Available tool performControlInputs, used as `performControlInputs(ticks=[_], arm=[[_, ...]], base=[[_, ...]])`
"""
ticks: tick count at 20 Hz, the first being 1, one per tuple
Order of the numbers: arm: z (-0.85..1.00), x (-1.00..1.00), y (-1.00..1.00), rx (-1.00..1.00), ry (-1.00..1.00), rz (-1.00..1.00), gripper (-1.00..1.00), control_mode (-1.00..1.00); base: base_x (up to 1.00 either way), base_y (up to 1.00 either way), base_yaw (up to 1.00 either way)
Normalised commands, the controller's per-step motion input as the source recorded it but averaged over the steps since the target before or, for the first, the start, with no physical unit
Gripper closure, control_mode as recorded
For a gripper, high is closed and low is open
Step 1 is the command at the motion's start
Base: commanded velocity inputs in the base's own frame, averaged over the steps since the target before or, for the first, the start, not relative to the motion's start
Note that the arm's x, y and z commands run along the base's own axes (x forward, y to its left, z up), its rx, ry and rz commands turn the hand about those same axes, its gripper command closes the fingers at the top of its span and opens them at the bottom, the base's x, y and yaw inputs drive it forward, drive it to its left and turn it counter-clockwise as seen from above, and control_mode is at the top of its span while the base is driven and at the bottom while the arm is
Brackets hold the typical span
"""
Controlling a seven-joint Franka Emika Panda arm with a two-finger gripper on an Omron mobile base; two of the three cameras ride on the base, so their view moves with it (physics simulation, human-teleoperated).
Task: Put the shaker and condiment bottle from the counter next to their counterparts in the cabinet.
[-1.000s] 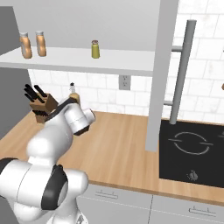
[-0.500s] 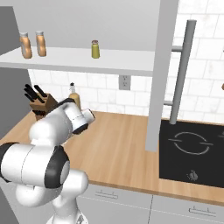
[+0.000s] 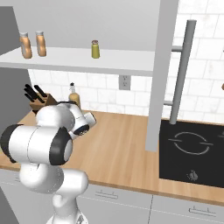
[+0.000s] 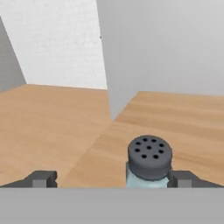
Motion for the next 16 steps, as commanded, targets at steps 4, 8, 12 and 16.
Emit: performControlInputs(ticks=[4, 8, 12, 16], arm=[[-0.23, 0.0, 0.07, 0.0, 0.0, -0.06, -1.0, -1.0], [-0.13, 0.04, 0.02, 0.0, 0.0, -0.12, -1.0, -1.0], [-0.15, 0.01, 0.05, 0.0, 0.0, -0.14, -1.0, -1.0], [-0.1, 0.0, 0.11, 0.0, 0.0, -0.08, -1.0, -1.0]], base=[[0.0, 0.0, 0.0], [0.0, 0.0, 0.0], [0.0, 0.0, 0.0], [0.0, 0.0, 0.0]])
